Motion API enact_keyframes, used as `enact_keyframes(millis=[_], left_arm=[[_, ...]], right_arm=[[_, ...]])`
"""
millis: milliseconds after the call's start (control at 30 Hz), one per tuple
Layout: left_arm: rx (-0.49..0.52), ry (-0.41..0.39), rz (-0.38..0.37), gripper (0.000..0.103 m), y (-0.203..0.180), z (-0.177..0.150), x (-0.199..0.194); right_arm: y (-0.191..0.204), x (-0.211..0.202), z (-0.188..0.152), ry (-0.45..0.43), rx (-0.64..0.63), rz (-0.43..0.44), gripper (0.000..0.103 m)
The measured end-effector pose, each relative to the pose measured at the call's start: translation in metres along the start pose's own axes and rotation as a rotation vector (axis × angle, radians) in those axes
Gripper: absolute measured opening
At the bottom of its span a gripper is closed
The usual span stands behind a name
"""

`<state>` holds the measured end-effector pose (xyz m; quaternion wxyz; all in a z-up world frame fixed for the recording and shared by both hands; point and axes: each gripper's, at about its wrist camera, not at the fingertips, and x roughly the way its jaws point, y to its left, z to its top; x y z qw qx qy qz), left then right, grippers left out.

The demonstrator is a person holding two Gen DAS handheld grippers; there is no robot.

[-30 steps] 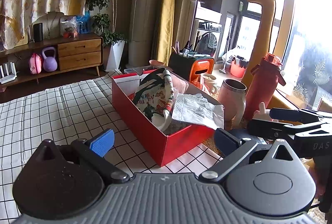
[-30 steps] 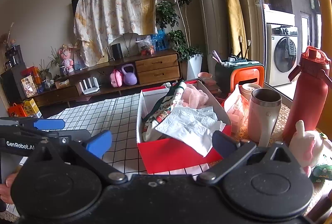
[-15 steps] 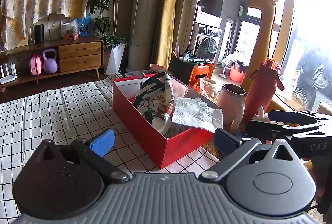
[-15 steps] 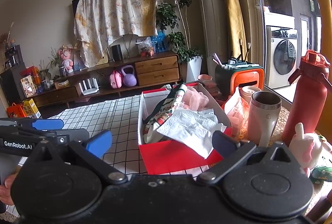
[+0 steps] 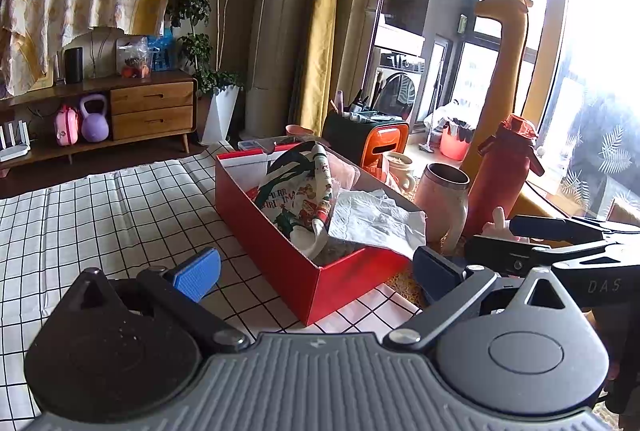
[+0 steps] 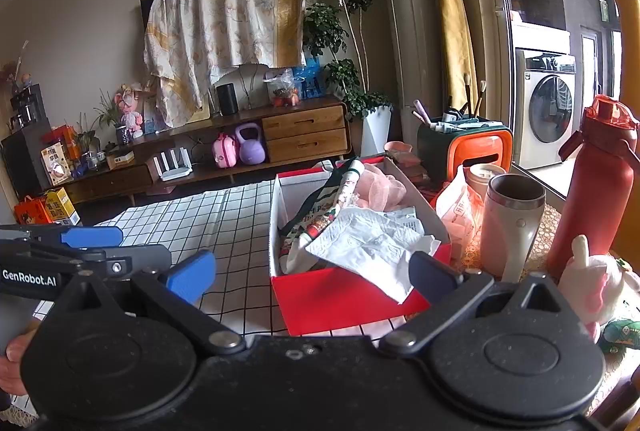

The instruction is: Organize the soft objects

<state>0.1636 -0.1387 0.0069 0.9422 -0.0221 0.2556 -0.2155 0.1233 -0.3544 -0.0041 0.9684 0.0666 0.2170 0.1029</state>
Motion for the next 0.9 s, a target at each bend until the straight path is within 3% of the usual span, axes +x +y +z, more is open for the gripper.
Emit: enact_keyframes(millis=[900], left_arm=[[-0.006, 0.003, -0.003, 0.103, 0.0007, 0.0021, -0.0045]], right_arm=[[0.0048, 0.0002, -0.0026, 0.006, 0.004, -0.004, 0.103]])
